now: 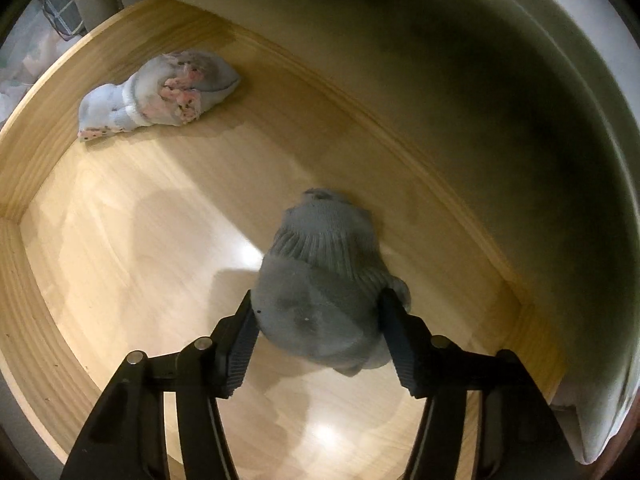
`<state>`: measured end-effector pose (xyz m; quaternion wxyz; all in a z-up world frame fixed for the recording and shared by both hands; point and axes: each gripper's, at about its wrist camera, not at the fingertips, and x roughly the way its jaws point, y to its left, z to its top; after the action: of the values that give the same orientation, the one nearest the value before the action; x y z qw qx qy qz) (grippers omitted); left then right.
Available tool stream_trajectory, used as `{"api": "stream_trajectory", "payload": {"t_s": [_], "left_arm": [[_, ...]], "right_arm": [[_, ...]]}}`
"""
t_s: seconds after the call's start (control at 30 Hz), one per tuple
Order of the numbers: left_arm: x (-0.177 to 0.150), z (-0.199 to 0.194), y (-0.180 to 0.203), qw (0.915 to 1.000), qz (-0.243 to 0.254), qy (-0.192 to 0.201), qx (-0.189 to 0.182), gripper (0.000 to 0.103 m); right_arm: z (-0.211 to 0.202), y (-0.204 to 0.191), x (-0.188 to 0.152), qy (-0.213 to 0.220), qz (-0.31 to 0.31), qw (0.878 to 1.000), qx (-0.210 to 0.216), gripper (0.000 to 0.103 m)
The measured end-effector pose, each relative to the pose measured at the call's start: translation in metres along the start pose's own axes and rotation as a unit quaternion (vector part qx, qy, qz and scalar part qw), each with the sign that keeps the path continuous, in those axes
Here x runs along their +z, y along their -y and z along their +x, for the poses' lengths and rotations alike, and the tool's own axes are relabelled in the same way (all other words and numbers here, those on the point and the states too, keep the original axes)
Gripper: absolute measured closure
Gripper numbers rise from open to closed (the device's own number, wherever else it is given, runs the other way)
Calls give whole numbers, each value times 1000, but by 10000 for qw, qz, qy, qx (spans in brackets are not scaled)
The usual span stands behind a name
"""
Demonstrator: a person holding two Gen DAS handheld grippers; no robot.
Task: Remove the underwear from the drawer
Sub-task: 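Hold the grey sock in the right gripper while the left tool moves toward the pale patterned sock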
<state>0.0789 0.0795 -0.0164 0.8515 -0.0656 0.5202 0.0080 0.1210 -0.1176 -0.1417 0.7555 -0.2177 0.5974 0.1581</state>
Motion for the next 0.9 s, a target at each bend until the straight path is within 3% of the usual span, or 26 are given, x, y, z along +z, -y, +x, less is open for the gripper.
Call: {"api": "stream_trajectory", "payload": {"t_s": [0.4,0.67,0.9], "left_arm": [[0,0,0,10000,1,-7,-3,50],[0,-1,0,10000,-24,4,-12,50],[-1,-1,0,10000,-23,4,-14,50]], "right_arm": [[-1,-6,2,75,-66,9996,-266,46],[-8,-7,-1,26,14,9994,-335,62],[-16,-7,-8,-99,150,9997,-149,66]]}}
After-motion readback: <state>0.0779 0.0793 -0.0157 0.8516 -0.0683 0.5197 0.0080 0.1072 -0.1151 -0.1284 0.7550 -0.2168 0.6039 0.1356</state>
